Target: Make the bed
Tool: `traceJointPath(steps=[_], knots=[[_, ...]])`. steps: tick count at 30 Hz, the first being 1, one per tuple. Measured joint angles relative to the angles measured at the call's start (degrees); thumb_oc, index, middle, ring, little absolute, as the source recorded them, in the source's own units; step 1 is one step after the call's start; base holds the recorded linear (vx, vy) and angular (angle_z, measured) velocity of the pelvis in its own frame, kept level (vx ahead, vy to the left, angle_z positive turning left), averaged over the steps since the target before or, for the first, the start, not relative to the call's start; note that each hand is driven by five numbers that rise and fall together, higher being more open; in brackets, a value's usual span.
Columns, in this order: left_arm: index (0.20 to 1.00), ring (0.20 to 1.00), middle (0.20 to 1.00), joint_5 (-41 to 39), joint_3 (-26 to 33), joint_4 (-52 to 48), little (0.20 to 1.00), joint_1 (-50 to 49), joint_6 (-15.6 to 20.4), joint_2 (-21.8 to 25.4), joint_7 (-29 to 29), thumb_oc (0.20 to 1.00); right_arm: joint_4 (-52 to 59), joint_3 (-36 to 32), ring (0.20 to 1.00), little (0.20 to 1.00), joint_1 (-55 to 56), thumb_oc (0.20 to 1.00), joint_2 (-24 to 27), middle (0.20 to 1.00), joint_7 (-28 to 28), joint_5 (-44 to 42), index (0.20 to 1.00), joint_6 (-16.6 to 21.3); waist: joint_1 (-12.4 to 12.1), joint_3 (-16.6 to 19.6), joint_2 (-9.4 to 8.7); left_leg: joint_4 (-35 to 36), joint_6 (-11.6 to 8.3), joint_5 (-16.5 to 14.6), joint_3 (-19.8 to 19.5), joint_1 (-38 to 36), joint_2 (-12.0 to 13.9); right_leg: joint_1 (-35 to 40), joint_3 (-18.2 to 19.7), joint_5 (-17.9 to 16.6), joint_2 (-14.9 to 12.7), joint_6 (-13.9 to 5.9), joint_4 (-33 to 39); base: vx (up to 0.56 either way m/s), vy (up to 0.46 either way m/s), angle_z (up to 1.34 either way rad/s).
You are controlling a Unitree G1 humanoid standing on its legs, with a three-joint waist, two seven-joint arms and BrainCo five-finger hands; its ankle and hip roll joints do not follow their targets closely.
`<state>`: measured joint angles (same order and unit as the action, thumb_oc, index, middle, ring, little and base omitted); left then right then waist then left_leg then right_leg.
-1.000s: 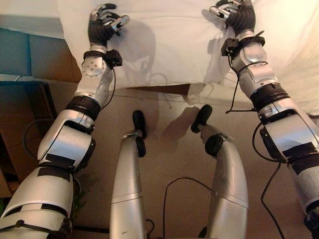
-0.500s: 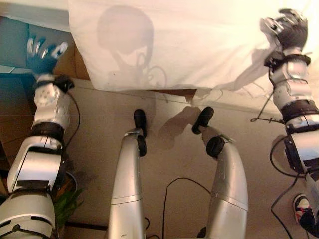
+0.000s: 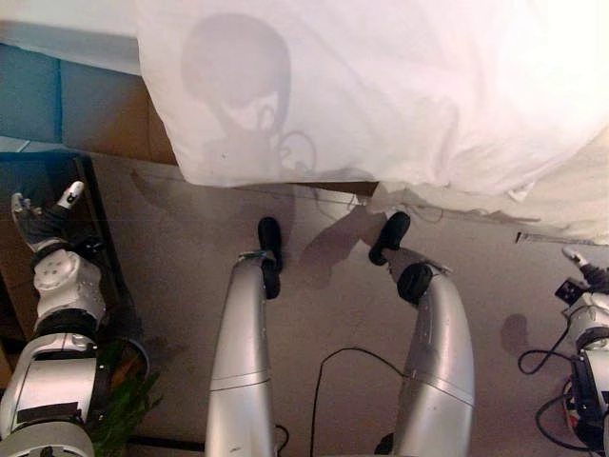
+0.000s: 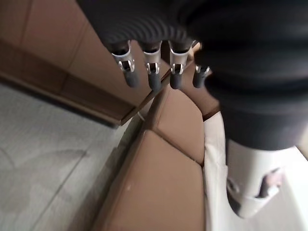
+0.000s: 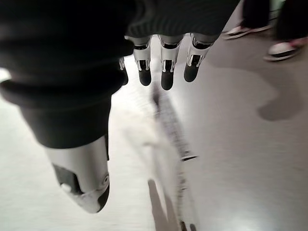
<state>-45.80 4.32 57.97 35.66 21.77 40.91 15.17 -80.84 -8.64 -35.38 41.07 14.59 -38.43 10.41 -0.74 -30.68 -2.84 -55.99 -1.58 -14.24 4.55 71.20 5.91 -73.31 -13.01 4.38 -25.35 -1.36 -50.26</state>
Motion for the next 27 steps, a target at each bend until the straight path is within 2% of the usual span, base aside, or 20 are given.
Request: traceJointPath(steps=[2,7,8,9,11,13,14,15,16,17,18,20,22,25,27], knots=[[1.0,1.0,1.0,-0.01,1.17,-3.96,1.0,-2.89,0.09,-5.35,-0.21,1.0,-0.55,-0.02,1.0,1.0,1.1,1.0,-3.6,1.0,-0.38,-0.03,1.0,-0.91,-0.24,0.0,0.04,2.79,0.2,0.38,0.0,-4.92,-0.09,5.21,-1.25,-0.16,-0.01,-0.26,2.41,-0.03,-0.045,0.05],[1.0,1.0,1.0,1.37,0.27,-5.08,1.0,-10.2,-0.06,-11.4,-1.16,1.0,1.27,1.23,1.0,1.0,4.68,1.0,-9.26,1.0,-1.6,1.22,1.0,-2.03,-0.19,-0.14,0.12,9.65,-0.44,1.51,0.01,-17.18,-0.28,18.15,-4.34,-0.56,0.75,-0.89,8.19,0.01,-0.053,0.06],[1.0,1.0,1.0,3.76,0.73,-3.98,1.0,-13.56,-0.37,-13.73,-2.64,1.0,5.35,3.77,1.0,1.0,8.38,1.0,-11.86,1.0,-3.05,3.32,1.0,-2.04,-0.24,-0.11,0.18,12.79,-1.21,1.98,0.01,-23.32,0.02,24.54,-5.37,-0.98,1.64,-1.66,11.34,-0.02,-0.06,0.01],[1.0,1.0,1.0,4.42,0.65,-3.15,1.0,-14.78,-0.56,-14.83,-3.28,1.0,7.02,5.18,1.0,1.0,9.91,1.0,-12.84,1.0,-3.64,4.11,1.0,-2.08,-0.21,-0.06,0.17,14.19,-1.35,2.12,0.03,-26.07,0.05,27.31,-5.59,-1.12,1.97,-1.85,12.63,0.07,-0.044,-0.02],[1.0,1.0,1.0,7.09,0.54,-2.06,1.0,-21.17,-1.33,-18.78,-6.6,1.0,15.7,10.01,1.0,1.0,16.74,1.0,-16.09,1.0,-6.69,8.65,1.0,-1.6,-0.12,0.09,0.12,22.11,-2.25,3.42,0.28,-39.49,0.2,40.66,-7.44,-2.61,4.27,-2.61,20.57,0.15,-0.062,-0.1],[1.0,1.0,1.0,8.68,0.15,-0.44,1.0,-24.36,-1.43,-19.53,-8.1,1.0,16.52,12.44,1.0,1.0,18.29,1.0,-16.83,1.0,-7.06,12.58,1.0,-1.62,-0.24,0.4,0.13,26.22,-2.68,3.94,0.28,-46.77,0.43,48.07,-8.63,-3.0,5.18,-3.08,24.38,0.08,-0.063,-0.03],[1.0,1.0,1.0,9.09,1.38,0.14,1.0,-26.22,-1.49,-20.58,-8.77,1.0,18.36,14.19,1.0,1.0,21.25,1.0,-17.04,1.0,-7.39,15.74,1.0,-1.49,-0.1,1.62,0.03,30.04,-3.0,5.04,0.49,-51.61,0.56,52.97,-10.44,-3.73,5.71,-3.27,27.93,0.24,-0.053,0.13],[1.0,1.0,1.0,9.2,1.47,0.71,1.0,-28.05,-1.6,-21.36,-9.21,1.0,17.29,13.89,1.0,1.0,23.87,1.0,-17.42,1.0,-8.3,18.39,1.0,-1.12,-0.31,5.11,0.19,33.65,-3.42,6.03,0.42,-54.38,0.68,55.74,-11.47,-4.14,6.59,-3.42,30.7,0.24,-0.052,0.16],[1.0,1.0,1.0,10.35,1.44,1.32,1.0,-28.73,-1.79,-21.43,-9.61,1.0,16.05,13.32,1.0,1.0,24.21,1.0,-17.79,1.0,-8.34,19.05,1.0,-1.16,-0.32,6.32,0.11,35.46,-3.64,6.54,0.38,-56.19,0.77,57.62,-12.08,-4.22,6.97,-3.54,32.0,0.31,-0.042,0.17],[1.0,1.0,1.0,12.69,1.96,2.86,1.0,-29.77,-2.48,-21.89,-10.19,1.0,13.0,10.45,1.0,1.0,25.1,1.0,-19.22,1.0,-8.46,19.94,1.0,-1.35,-1.09,7.38,0.14,40.01,-4.07,8.34,0.38,-62.19,0.75,63.47,-13.45,-5.32,8.27,-3.85,35.86,0.16,-0.006,0.09],[1.0,1.0,1.0,14.27,1.21,3.66,1.0,-31.6,-2.82,-22.57,-10.73,1.0,12.33,10.79,1.0,1.0,27.71,1.0,-20.22,1.0,-8.59,20.62,1.0,-1.7,-1.88,12.0,0.52,42.96,-4.61,8.22,0.66,-64.56,1.27,65.57,-14.38,-5.14,9.0,-4.1,38.33,0.16,-0.005,0.01],[1.0,1.0,1.0,16.9,1.52,4.03,1.0,-34.43,-3.1,-22.93,-11.42,1.0,11.88,10.53,1.0,1.0,30.37,1.0,-21.34,1.0,-8.81,22.03,1.0,-2.01,-1.86,16.25,0.48,47.21,-4.96,9.49,1.42,-69.01,1.72,69.74,-15.35,-6.22,10.47,-4.51,42.23,0.1,0.013,-0.01],[1.0,1.0,1.0,21.52,1.03,6.25,1.0,-36.99,-4.06,-23.19,-11.84,1.0,9.6,10.57,1.0,1.0,33.11,1.0,-22.41,1.0,-8.96,24.45,1.0,-2.57,-1.86,20.95,1.0,50.71,-5.38,10.1,1.58,-73.52,1.94,74.3,-16.0,-7.0,11.97,-5.03,46.19,0.1,0.033,0.01],[1.0,1.0,1.0,28.26,0.81,11.23,1.0,-38.98,-5.38,-23.98,-11.78,1.0,9.43,11.67,1.0,1.0,35.17,1.0,-22.7,1.0,-9.1,27.19,1.0,-3.47,-1.78,26.57,2.02,53.41,-5.48,10.33,1.81,-75.91,1.83,76.59,-15.96,-7.8,13.09,-5.64,49.52,0.01,0.021,-0.04],[1.0,1.0,1.0,31.63,0.27,12.15,1.0,-39.55,-5.82,-24.57,-11.84,1.0,9.51,12.61,1.0,1.0,35.63,1.0,-22.84,1.0,-9.43,28.85,1.0,-3.84,-1.79,27.07,2.29,53.76,-5.56,10.39,1.72,-76.76,1.9,77.64,-15.93,-8.31,13.29,-5.58,50.54,0.01,0.037,-0.05]])
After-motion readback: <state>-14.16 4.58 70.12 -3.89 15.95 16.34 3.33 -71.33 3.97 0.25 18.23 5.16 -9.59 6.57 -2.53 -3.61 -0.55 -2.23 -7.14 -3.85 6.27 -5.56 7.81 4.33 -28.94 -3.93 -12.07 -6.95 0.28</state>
